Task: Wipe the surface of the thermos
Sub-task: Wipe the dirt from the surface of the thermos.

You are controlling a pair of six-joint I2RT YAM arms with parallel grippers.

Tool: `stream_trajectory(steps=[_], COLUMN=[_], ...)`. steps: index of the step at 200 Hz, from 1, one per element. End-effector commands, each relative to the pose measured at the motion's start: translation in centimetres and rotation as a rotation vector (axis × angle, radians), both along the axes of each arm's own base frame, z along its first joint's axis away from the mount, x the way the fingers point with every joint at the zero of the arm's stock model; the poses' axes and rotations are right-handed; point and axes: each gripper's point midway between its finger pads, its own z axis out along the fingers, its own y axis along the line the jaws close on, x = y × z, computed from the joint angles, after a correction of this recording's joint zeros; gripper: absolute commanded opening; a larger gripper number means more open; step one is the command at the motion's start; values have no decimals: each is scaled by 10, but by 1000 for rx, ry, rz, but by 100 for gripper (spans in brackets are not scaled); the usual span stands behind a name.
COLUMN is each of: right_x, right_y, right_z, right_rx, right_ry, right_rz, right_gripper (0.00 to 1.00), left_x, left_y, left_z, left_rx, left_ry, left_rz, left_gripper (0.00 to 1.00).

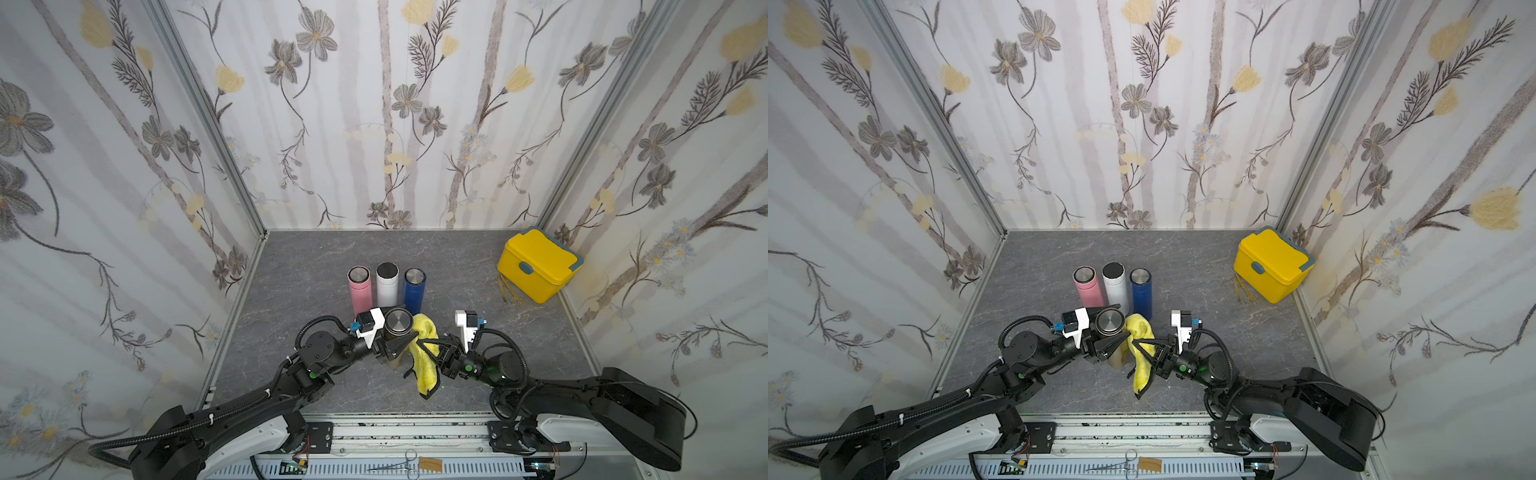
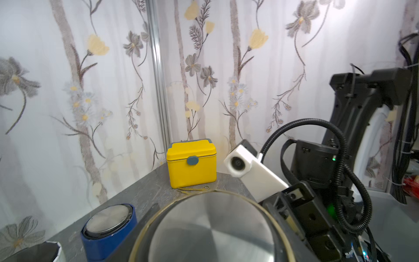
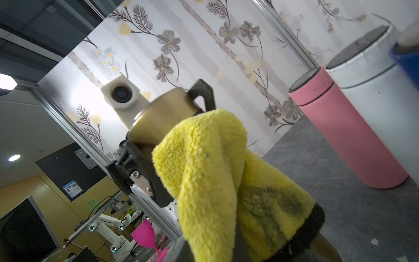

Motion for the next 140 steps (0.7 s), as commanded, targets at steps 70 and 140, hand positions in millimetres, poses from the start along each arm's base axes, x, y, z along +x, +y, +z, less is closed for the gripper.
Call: stream_trajectory(steps=[70,140], right_x=[7,28], right_y=[-4,-37], right_z=[-12,-24], right_rx=[-135,-193], right_ry=[-6,45], right_rz=[-152,-348], right_gripper=[0,0], left_x=[50,50], left_y=[25,26], left_z=[-2,-35], left_rx=[-113,-6], left_ry=[237,315], left_rz=[263,224], left_gripper=[100,100])
